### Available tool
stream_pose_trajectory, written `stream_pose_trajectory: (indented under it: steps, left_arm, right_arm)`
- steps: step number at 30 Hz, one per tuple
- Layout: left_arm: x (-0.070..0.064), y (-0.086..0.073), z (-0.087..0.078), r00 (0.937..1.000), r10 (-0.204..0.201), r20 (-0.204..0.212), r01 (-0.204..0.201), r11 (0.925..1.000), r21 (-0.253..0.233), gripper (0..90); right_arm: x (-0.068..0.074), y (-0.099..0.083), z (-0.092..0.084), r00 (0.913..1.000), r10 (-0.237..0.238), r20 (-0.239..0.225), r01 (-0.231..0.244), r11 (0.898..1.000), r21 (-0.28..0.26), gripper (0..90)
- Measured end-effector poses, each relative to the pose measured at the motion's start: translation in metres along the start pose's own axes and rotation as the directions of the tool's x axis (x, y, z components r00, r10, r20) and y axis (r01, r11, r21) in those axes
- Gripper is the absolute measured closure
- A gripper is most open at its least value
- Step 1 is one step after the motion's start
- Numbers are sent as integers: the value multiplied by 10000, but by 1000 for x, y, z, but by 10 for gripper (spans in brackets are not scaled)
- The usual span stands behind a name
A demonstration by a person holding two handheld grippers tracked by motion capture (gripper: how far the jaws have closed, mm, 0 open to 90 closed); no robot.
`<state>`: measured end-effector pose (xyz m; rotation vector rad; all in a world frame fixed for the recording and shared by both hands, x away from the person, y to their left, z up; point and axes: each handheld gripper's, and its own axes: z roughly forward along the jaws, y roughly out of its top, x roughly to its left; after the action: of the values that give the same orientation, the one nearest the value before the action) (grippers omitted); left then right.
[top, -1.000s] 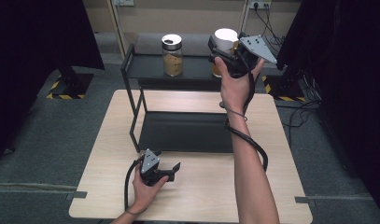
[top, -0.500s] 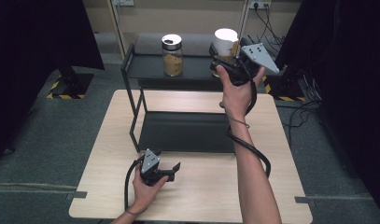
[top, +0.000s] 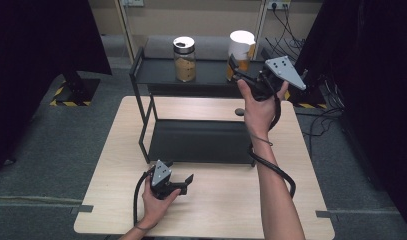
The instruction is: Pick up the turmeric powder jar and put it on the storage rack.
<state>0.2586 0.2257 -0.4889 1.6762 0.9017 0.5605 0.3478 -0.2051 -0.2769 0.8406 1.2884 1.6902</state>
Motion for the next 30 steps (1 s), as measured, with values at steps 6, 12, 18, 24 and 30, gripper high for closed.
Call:
stream_pose_trajectory:
  steps: [6, 12, 18, 24, 30]
  left_arm:
    - [0, 0, 0, 10000, 17, 16, -17, 10000, 9, 36]
    - [-1, 0, 0, 10000, 16, 24, -16, 10000, 0, 36]
    - [0, 0, 0, 10000, 26, 36, -26, 10000, 6, 36]
    - [0, 0, 0, 10000, 15, 29, -15, 10000, -6, 36]
    - [-1, 0, 0, 10000, 17, 41, -17, 10000, 2, 36]
  right_arm:
    - [-2, -5, -12, 10000, -75, -23, 75, 10000, -49, 20]
    - [-7, -13, -23, 10000, -71, -17, 71, 10000, 6, 20]
    - [-13, -22, -33, 10000, 31, 92, -32, 10000, 77, 20]
    - [-16, -28, -42, 9999, 73, 114, -74, 9999, 115, 20]
    - [-14, -31, -48, 10000, -22, -15, 22, 9999, 115, 20]
